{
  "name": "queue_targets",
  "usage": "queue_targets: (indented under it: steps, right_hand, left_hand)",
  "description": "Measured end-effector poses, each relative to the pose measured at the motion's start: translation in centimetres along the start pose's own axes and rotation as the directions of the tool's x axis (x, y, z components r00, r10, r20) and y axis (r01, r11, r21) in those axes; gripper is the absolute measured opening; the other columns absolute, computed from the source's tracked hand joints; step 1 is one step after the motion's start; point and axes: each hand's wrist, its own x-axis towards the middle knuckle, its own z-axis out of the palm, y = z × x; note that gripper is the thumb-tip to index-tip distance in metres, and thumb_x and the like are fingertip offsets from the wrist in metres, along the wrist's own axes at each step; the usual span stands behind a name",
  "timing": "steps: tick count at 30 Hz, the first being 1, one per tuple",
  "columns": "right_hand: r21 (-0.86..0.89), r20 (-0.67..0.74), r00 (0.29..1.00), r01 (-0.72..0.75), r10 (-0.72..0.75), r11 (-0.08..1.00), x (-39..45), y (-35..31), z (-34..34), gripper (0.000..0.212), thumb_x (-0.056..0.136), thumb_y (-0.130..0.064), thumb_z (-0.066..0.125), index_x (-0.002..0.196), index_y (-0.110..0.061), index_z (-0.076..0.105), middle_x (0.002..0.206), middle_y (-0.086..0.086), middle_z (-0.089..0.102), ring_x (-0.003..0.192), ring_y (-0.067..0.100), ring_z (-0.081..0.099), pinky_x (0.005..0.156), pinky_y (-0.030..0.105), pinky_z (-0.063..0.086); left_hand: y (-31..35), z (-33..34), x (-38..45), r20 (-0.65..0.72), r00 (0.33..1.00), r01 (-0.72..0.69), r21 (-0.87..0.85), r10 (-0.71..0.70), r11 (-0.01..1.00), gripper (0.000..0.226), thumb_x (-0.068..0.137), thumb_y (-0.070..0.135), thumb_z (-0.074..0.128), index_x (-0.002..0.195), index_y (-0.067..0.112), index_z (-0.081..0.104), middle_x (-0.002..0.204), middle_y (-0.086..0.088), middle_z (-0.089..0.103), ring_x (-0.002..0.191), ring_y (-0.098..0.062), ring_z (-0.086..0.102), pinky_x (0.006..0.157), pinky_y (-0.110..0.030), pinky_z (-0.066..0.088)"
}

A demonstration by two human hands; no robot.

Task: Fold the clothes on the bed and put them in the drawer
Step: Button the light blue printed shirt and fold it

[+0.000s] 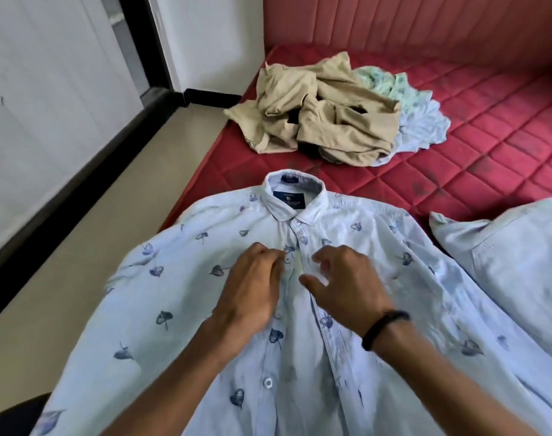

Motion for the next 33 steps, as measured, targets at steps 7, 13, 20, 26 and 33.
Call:
queue_targets:
  steps: [7,13,20,26,33]
  right_hand:
    - [-0.223,-0.104,0.993,-0.078,0.056,0.972,1.7,-2.0,1.1,0.029,0.094,-0.048,0.063,0.100,-0.020,0.059,0.109,0.001,0.057,0.102,0.030,0.062,0.072,0.038,0.047]
    - [-0.351,-0.148,0.989,-0.072,0.020,0.934,2.6,-2.7,1.8,0.023,0.075,-0.030,0.070,0.070,-0.021,0.049,0.079,0.003,0.060,0.067,0.034,0.065,0.055,0.033,0.036]
    - [0.282,0.112,0.978,-0.201,0.175,0.938,4.4,-0.5,-3.1,0.019,0.085,-0.020,0.073,0.068,-0.014,0.070,0.058,-0.002,0.069,0.051,0.006,0.061,0.049,0.021,0.045]
    - [0.576,0.186,0.969,-0.240,0.161,0.782,3.6,-1.4,-2.2,0.017,0.084,-0.004,0.077,0.070,-0.002,0.068,0.056,0.011,0.070,0.053,0.024,0.068,0.061,0.037,0.061]
    - [0.692,0.212,0.961,-0.278,0.180,0.667,4.0,-0.8,-0.4,0.013,0.084,0.003,0.077,0.079,0.006,0.065,0.061,0.016,0.070,0.055,0.023,0.068,0.059,0.035,0.062]
  left_hand:
    - [-0.4,0.7,2.2,-0.013,0.998,0.062,-0.026,-0.062,0.998,0.011,0.094,0.036,0.072,0.101,0.028,0.071,0.092,0.014,0.064,0.084,-0.004,0.061,0.079,-0.024,0.052]
    - [-0.2,0.9,2.6,-0.031,0.995,0.098,-0.062,-0.100,0.993,0.008,0.091,0.033,0.074,0.091,0.028,0.068,0.086,0.012,0.066,0.080,-0.009,0.064,0.075,-0.038,0.055]
    - [1.2,-0.8,2.2,-0.136,0.980,0.144,-0.025,-0.146,0.989,0.009,0.088,0.032,0.079,0.086,0.026,0.073,0.078,0.013,0.068,0.070,-0.007,0.065,0.070,-0.038,0.058]
    - [1.3,-0.5,1.9,0.005,0.920,0.347,-0.477,-0.392,0.808,0.009,0.087,0.017,0.082,0.080,0.020,0.077,0.067,0.008,0.074,0.062,-0.009,0.073,0.067,-0.037,0.064]
    - [0.8,0.0,1.9,0.090,0.876,0.416,-0.636,-0.473,0.650,0.006,0.085,0.012,0.083,0.083,0.017,0.079,0.070,-0.001,0.077,0.065,-0.016,0.076,0.068,-0.033,0.063]
